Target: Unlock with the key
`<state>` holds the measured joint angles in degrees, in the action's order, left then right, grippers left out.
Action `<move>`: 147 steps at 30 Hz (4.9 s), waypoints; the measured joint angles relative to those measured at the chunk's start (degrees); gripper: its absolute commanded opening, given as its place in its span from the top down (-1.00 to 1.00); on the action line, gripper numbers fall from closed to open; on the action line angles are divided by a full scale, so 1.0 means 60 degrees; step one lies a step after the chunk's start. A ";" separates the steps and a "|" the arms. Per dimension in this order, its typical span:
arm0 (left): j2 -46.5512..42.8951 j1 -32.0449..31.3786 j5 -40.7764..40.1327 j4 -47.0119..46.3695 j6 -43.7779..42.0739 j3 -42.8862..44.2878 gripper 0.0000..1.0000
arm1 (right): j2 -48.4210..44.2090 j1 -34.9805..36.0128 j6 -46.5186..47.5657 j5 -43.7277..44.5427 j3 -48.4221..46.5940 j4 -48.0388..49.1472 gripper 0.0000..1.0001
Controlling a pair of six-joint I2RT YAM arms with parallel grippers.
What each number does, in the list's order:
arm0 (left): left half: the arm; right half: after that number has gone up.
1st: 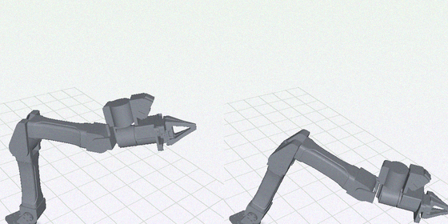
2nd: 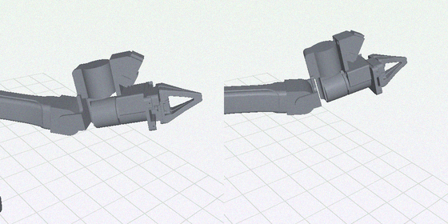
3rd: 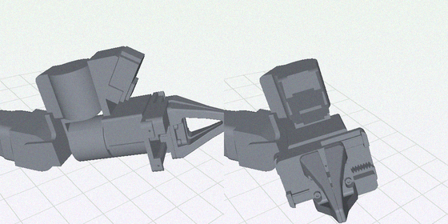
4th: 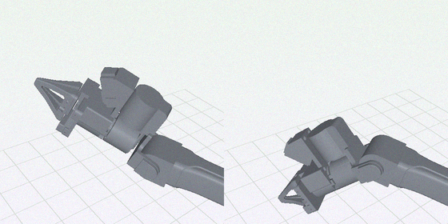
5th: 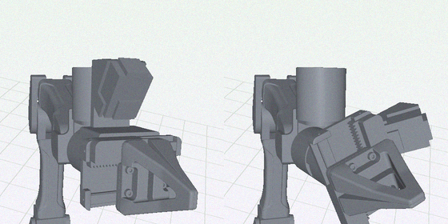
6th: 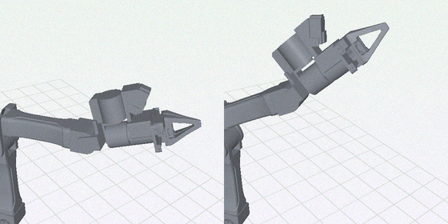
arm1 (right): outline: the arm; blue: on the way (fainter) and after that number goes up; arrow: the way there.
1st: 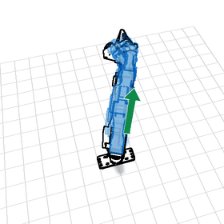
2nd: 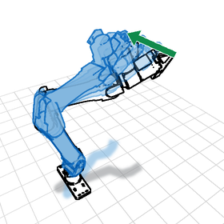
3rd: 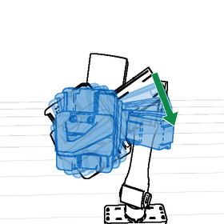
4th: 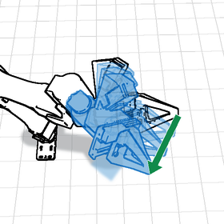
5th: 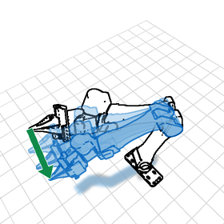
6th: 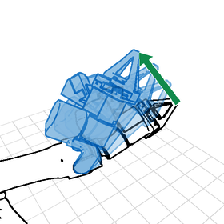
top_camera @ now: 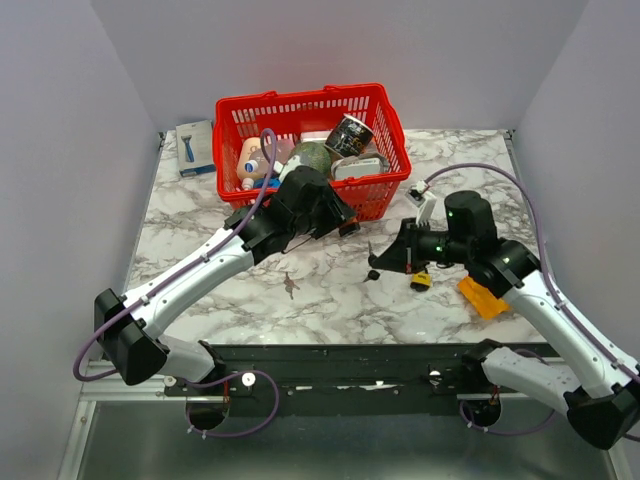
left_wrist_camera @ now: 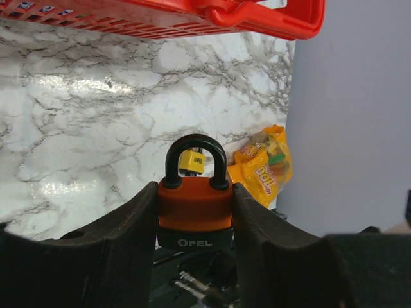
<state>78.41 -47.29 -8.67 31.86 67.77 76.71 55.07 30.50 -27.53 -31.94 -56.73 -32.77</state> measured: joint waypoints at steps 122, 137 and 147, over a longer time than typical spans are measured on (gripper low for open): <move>0.0466 0.0120 0.1209 -0.1931 -0.1147 -0.0361 1.00 | 0.2488 -0.0025 -0.0663 0.1621 -0.1974 -0.1239 0.99; 0.0470 0.0182 0.1953 -0.1876 -0.1078 -0.0433 1.00 | 0.2189 -0.0423 0.0076 0.1231 -0.1297 -0.0437 0.99; 0.0670 0.0328 0.2965 -0.1851 -0.1020 -0.0521 1.00 | 0.1614 -0.0470 0.2204 0.1096 -0.1191 -0.1457 0.99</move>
<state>82.43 -45.32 9.13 20.75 61.65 73.58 64.75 27.68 -14.31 -25.36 -63.88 -41.52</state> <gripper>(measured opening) 0.514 0.020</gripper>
